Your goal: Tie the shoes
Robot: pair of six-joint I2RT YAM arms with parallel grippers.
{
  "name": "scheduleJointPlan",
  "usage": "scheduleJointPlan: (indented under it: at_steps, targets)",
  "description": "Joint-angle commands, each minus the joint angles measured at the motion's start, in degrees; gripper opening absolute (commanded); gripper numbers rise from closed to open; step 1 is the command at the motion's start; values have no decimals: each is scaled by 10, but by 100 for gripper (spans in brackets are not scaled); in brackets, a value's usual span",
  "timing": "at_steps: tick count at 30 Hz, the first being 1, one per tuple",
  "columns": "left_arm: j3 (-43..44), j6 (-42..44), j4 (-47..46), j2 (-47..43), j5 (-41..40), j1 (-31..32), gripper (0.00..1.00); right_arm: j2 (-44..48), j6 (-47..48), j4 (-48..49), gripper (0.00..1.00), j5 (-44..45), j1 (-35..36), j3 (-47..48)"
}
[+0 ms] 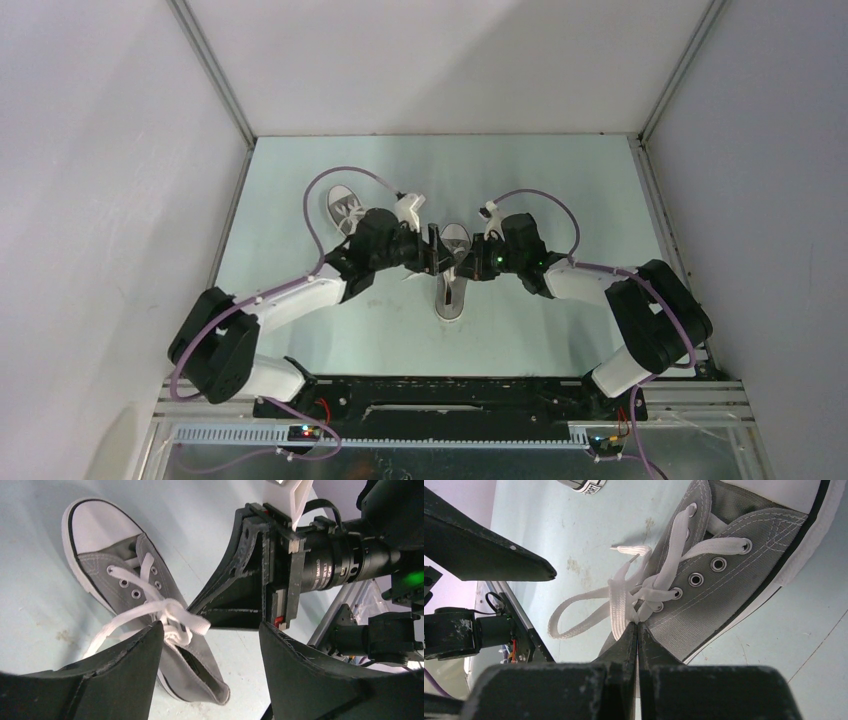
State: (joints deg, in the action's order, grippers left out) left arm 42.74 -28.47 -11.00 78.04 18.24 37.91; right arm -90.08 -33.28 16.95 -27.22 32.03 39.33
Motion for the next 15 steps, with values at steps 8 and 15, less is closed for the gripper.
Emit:
scheduleJointPlan:
  at_steps: [8, 15]
  targets:
    - [78, 35, 71, 55, -74, 18, 66, 12, -9, 35, 0, -8, 4, 15]
    - [98, 30, 96, 77, -86, 17, 38, 12, -11, 37, 0, -6, 5, 15]
